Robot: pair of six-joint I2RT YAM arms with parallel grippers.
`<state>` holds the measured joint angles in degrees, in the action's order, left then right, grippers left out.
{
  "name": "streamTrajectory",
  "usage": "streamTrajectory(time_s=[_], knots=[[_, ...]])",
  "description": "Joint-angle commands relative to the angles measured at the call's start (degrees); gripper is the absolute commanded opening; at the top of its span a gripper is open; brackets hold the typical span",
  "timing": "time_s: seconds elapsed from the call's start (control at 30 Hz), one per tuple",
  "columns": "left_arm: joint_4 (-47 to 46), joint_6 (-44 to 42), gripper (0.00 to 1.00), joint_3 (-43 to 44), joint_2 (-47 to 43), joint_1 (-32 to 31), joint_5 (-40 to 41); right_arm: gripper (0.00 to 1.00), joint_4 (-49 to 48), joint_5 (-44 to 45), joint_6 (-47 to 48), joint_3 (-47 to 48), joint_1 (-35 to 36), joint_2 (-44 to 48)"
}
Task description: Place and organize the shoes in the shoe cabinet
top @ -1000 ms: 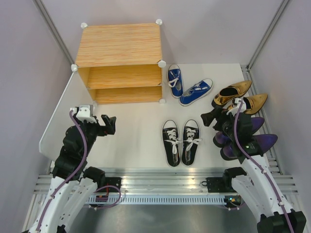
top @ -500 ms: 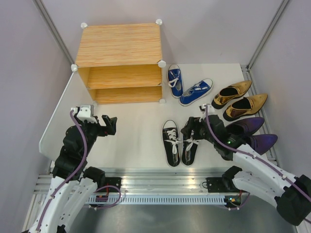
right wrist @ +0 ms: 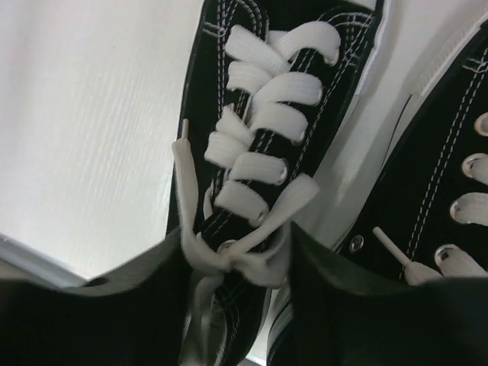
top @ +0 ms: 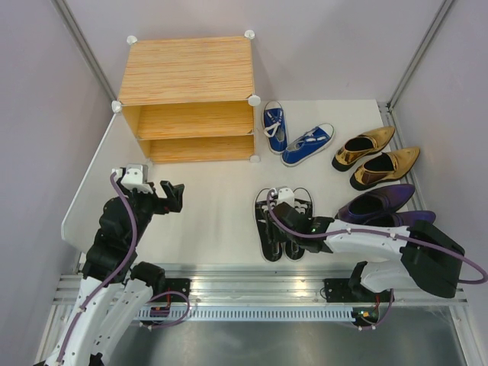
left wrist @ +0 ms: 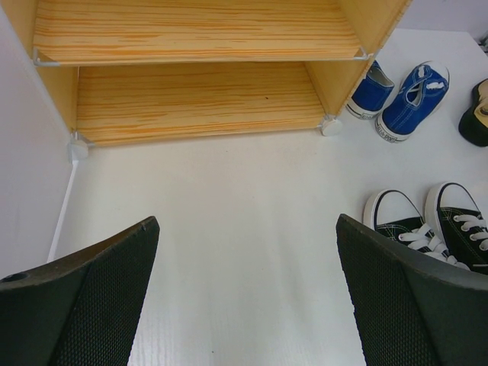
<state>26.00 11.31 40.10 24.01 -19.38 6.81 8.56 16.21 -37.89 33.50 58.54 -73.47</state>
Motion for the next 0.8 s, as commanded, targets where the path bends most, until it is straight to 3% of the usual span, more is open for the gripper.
streamTrajectory(time_s=[0.0,0.03,0.17,0.37,0.57,0.6,0.67,0.7,0.73,0.77], knots=[[-2.0,1.6,1.0,0.1,0.2,-0.2,-1.5,0.48,-3.1,4.4,-3.1,3.6,0.8,-4.2],[-2.0,1.6,1.0,0.1,0.2,-0.2,-1.5,0.35,-3.5,4.6,-3.4,4.5,1.0,-4.8],[-2.0,1.6,1.0,0.1,0.1,-0.4,-1.6,0.02,-4.5,4.4,-3.8,7.1,1.4,-6.6],[-2.1,1.6,1.0,0.1,0.1,-0.5,-1.7,0.01,-4.6,4.7,-3.7,15.5,1.7,-11.5],[-2.0,1.5,1.0,0.0,0.3,-0.7,-1.8,0.01,-4.8,5.2,-3.9,28.1,2.0,-24.1],[-2.1,1.4,1.0,0.1,0.4,-0.8,-1.7,0.02,-4.8,5.2,-4.2,29.4,1.9,-25.5],[-2.0,1.4,1.0,-0.1,0.6,-1.1,-1.6,0.21,-4.9,4.2,-5.4,32.6,1.9,-28.5],[-2.0,1.4,1.0,0.0,0.8,-1.1,-1.6,0.33,-4.9,3.7,-6.1,33.3,1.9,-29.1],[-2.0,1.3,1.0,-0.1,0.9,-1.2,-1.6,0.53,-4.9,2.5,-6.8,34.1,1.9,-29.4],[-2.1,1.3,1.0,-0.1,1.0,-1.4,-1.7,0.6,-4.9,2.2,-7.3,34.1,1.9,-29.1]])
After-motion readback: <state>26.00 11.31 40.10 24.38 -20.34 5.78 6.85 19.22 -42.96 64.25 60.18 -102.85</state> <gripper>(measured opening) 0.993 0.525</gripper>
